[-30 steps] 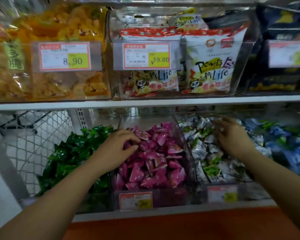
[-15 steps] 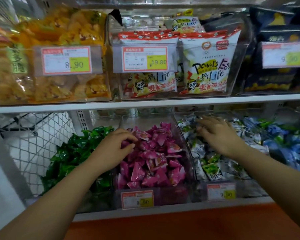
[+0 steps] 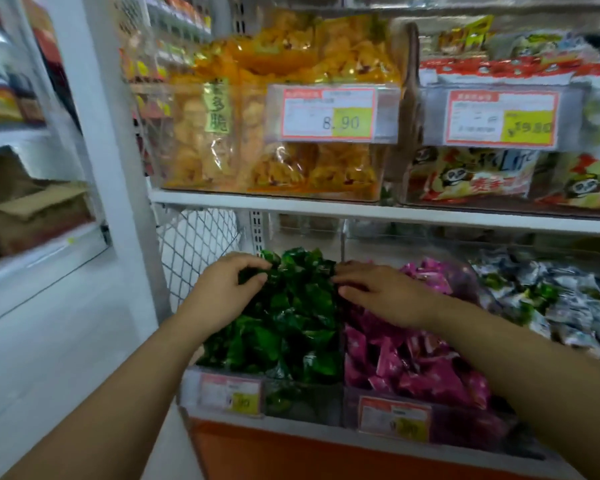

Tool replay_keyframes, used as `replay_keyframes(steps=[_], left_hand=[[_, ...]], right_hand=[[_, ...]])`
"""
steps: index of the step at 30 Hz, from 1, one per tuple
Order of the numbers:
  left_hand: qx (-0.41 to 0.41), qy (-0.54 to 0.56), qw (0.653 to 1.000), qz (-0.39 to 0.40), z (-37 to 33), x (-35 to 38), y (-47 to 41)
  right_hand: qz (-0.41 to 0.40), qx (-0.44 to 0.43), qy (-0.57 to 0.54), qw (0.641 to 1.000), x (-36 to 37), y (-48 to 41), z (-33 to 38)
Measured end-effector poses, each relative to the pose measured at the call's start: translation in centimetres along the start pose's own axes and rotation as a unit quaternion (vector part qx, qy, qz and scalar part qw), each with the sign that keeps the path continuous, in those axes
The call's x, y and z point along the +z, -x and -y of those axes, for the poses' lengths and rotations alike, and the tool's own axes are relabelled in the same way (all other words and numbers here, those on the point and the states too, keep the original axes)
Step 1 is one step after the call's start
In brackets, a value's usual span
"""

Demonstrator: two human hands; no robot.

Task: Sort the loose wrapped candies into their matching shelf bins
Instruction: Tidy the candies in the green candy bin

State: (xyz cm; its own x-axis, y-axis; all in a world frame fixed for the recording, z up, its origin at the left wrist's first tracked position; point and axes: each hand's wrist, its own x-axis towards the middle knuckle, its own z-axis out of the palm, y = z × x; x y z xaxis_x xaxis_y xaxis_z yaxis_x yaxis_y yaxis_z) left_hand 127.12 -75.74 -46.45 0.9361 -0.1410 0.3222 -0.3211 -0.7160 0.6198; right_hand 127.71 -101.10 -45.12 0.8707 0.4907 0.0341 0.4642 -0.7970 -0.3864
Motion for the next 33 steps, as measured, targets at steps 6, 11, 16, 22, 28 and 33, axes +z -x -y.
replay_keyframes(steps=[6,11,16,22,28,33], left_hand=[[0.026,-0.035,0.994,0.097,-1.1,1.5,-4.6],[0.04,-0.028,0.973,0.225,-2.3,4.5,-9.1],[0.034,-0.121,0.939,0.319,-1.4,5.3,-11.0],[0.011,-0.16,0.931,0.328,-0.6,1.8,-10.1],[-0.031,-0.184,0.932,0.312,1.1,-1.2,-8.3],[0.005,-0.139,0.966,0.216,0.5,-1.2,-8.6]], right_hand=[[-0.032,0.006,-0.042,0.999,0.0,-3.7,-3.1],[-0.043,0.005,-0.102,0.994,0.3,-5.2,-4.8],[-0.041,-0.018,-0.107,0.993,0.4,-5.4,-5.4],[-0.038,-0.02,-0.123,0.992,0.4,-5.1,-5.3],[-0.032,-0.016,-0.097,0.995,0.3,-5.1,-5.2],[-0.019,-0.018,-0.112,0.993,0.2,-5.5,-5.3]])
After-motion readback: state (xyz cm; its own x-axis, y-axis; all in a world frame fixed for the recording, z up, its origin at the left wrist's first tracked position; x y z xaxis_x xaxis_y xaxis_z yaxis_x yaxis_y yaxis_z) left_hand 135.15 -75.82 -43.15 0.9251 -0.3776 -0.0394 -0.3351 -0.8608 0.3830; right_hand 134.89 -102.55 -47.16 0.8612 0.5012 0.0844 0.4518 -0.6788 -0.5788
